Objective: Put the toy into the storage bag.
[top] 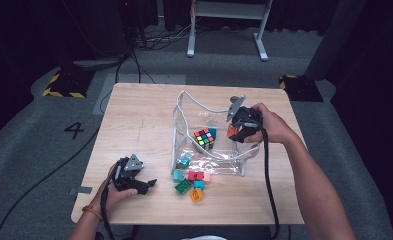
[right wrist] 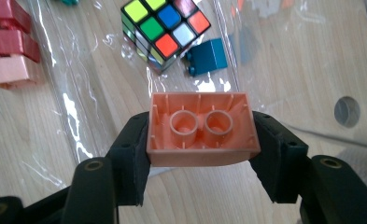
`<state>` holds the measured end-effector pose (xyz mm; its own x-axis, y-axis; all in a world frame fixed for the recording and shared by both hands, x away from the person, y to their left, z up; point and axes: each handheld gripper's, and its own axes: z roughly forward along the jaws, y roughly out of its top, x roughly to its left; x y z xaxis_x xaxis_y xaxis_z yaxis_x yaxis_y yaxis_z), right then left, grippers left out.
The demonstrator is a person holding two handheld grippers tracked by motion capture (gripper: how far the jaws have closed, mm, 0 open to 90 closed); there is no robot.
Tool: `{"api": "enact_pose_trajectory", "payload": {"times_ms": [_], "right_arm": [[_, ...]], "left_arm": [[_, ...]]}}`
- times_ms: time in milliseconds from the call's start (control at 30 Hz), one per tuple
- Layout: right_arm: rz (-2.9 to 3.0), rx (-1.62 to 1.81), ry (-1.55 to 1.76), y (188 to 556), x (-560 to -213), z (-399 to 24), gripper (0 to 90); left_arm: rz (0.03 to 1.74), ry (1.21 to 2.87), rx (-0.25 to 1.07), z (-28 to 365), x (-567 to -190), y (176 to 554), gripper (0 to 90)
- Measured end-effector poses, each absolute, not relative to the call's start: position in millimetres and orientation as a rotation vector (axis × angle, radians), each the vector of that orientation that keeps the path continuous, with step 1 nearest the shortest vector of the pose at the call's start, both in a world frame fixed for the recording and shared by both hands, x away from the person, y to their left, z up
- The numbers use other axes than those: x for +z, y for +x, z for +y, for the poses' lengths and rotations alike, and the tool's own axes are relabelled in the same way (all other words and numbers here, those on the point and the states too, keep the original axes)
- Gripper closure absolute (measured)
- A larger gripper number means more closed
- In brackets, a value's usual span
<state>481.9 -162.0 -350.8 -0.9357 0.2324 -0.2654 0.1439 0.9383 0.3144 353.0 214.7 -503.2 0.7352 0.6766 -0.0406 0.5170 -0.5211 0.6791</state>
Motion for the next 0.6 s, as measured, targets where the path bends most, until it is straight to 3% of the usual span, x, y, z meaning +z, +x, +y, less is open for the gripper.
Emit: {"api": "enact_pose_trajectory", "payload": {"times_ms": [600], "right_arm": [[2.779,0.365,0.315,478.8,-350.8,-178.3,42.8]], "left_arm": [[0.895,2.243,0.299,214.7,-503.2,353.1,13.7]]}}
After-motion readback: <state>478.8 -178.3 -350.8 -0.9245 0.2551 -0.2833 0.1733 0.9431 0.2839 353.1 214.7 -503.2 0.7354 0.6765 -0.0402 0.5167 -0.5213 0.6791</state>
